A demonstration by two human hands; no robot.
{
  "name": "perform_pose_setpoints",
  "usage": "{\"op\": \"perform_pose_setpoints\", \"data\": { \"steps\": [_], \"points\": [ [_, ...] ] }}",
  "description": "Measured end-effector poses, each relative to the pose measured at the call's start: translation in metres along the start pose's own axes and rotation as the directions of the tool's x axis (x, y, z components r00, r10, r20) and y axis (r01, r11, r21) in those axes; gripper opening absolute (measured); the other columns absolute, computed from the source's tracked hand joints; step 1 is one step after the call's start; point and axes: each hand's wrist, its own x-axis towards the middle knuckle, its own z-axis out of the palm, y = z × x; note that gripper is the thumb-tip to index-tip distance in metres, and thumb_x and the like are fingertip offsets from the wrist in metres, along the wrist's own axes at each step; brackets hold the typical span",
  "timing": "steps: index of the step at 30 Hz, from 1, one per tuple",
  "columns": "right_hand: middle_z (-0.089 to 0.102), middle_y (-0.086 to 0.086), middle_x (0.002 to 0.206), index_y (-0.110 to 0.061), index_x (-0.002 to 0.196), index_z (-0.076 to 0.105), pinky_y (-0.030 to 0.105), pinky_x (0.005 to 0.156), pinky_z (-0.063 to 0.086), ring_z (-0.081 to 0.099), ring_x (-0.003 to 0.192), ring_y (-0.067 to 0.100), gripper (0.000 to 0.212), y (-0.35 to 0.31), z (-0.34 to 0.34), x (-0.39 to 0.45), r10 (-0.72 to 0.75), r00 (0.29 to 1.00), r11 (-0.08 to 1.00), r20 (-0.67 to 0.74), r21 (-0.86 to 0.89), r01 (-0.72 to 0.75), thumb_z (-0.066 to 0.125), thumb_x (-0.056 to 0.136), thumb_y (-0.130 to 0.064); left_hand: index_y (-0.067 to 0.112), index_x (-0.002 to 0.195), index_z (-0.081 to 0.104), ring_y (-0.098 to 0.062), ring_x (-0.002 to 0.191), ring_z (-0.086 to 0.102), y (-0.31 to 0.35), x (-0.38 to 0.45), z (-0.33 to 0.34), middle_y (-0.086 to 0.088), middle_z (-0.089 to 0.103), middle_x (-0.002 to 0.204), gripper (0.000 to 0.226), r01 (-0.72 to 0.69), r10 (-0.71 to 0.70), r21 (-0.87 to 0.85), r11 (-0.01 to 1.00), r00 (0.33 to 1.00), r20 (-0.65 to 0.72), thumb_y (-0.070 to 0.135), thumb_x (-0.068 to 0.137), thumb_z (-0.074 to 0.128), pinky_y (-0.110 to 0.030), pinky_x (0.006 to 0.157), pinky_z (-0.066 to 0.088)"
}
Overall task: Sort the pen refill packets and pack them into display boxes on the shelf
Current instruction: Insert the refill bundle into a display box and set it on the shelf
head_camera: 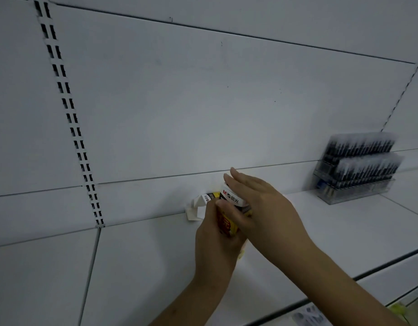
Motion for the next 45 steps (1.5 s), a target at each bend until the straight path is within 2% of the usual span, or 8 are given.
{"op": "perform_pose_setpoints", "data": {
  "steps": [5,9,14,19,26,32,38,45],
  "points": [
    [0.027,-0.023,0.155,-0.042,0.145,0.037,0.024,0.100,0.041,0.029,0.140,-0.001,0.047,0.009,0.001,-0.001,-0.088,0.996,0.994,0.003,-0.058,0.088,0.043,0.099,-0.047,0.044,0.105,0.045,0.012,0.086,0.063,-0.002,0.000,-0.004,0.040,0.061,0.097,0.045,-0.007,0.008,-0.005,1.000,0.997,0.080,0.033,0.077,0.079,-0.005,0.067,0.047],
    [0.025,-0.028,0.154,-0.048,0.139,0.044,0.020,0.109,0.034,0.030,0.136,-0.007,0.042,0.031,-0.008,0.006,-0.121,0.989,0.973,0.088,0.209,0.101,0.049,0.097,-0.044,0.038,0.114,0.048,0.002,0.090,0.067,-0.005,0.006,-0.007,0.024,0.067,0.099,0.043,0.153,-0.110,-0.126,0.980,0.948,0.300,0.034,0.082,0.077,-0.015,0.071,0.052],
    [0.043,-0.016,0.139,-0.051,0.138,0.042,0.032,0.099,0.051,0.049,0.123,0.002,0.054,0.062,-0.005,0.001,-0.007,0.996,0.893,0.093,0.448,-0.036,0.064,0.091,-0.036,0.036,0.129,0.054,-0.006,0.108,0.065,-0.016,0.014,-0.011,0.012,0.069,0.115,0.059,0.299,-0.225,-0.090,0.950,0.856,0.466,0.055,0.076,0.074,-0.032,0.091,0.056],
    [0.060,-0.022,0.118,-0.042,0.142,0.036,0.029,0.090,0.057,0.062,0.108,0.000,0.074,0.068,0.007,-0.006,0.170,0.981,0.785,0.091,0.590,-0.190,0.075,0.081,-0.032,0.035,0.120,0.058,-0.004,0.099,0.067,-0.018,0.017,-0.011,0.012,0.068,0.111,0.052,0.275,-0.245,-0.016,0.961,0.879,0.409,0.048,0.072,0.076,-0.026,0.083,0.058],
    [0.064,-0.018,0.105,-0.033,0.120,0.053,0.012,0.074,0.049,0.060,0.093,-0.006,0.051,0.044,0.025,-0.018,0.201,0.979,0.875,0.020,0.447,-0.188,0.074,0.077,-0.050,0.032,0.097,0.047,0.005,0.086,0.061,-0.022,0.007,-0.002,0.011,0.063,0.099,0.047,0.071,-0.083,0.054,0.996,0.957,0.279,0.029,0.070,0.086,-0.015,0.067,0.052],
    [0.063,-0.014,0.111,-0.027,0.122,0.051,0.019,0.078,0.052,0.058,0.094,-0.001,0.051,0.056,0.016,-0.018,0.185,0.982,0.941,0.023,0.283,-0.184,0.071,0.080,-0.049,0.043,0.136,0.037,0.004,0.112,0.057,0.007,0.028,-0.041,0.014,0.054,0.131,0.071,0.000,-0.009,0.016,1.000,0.842,0.540,0.029,0.080,0.078,-0.019,0.083,0.053],
    [0.059,-0.005,0.117,-0.026,0.127,0.043,0.033,0.081,0.052,0.057,0.097,0.012,0.054,0.056,-0.002,-0.014,0.018,0.976,0.999,0.218,-0.034,-0.011,0.067,0.084,-0.049,0.035,0.140,0.047,-0.003,0.124,0.050,0.041,0.045,-0.052,0.017,0.050,0.133,0.065,-0.429,0.266,0.129,0.894,0.741,0.617,0.025,0.083,0.077,-0.021,0.095,0.050],
    [0.043,-0.007,0.145,-0.031,0.148,0.036,0.030,0.101,0.040,0.042,0.130,0.016,0.062,0.094,0.030,-0.050,0.107,0.989,0.991,0.100,-0.090,-0.098,0.056,0.092,-0.050,0.045,0.123,0.053,0.003,0.107,0.055,-0.017,0.017,-0.052,0.021,0.056,0.116,0.047,-0.249,0.106,0.268,0.930,0.884,0.455,0.044,0.081,0.075,-0.016,0.086,0.047]
  ]
}}
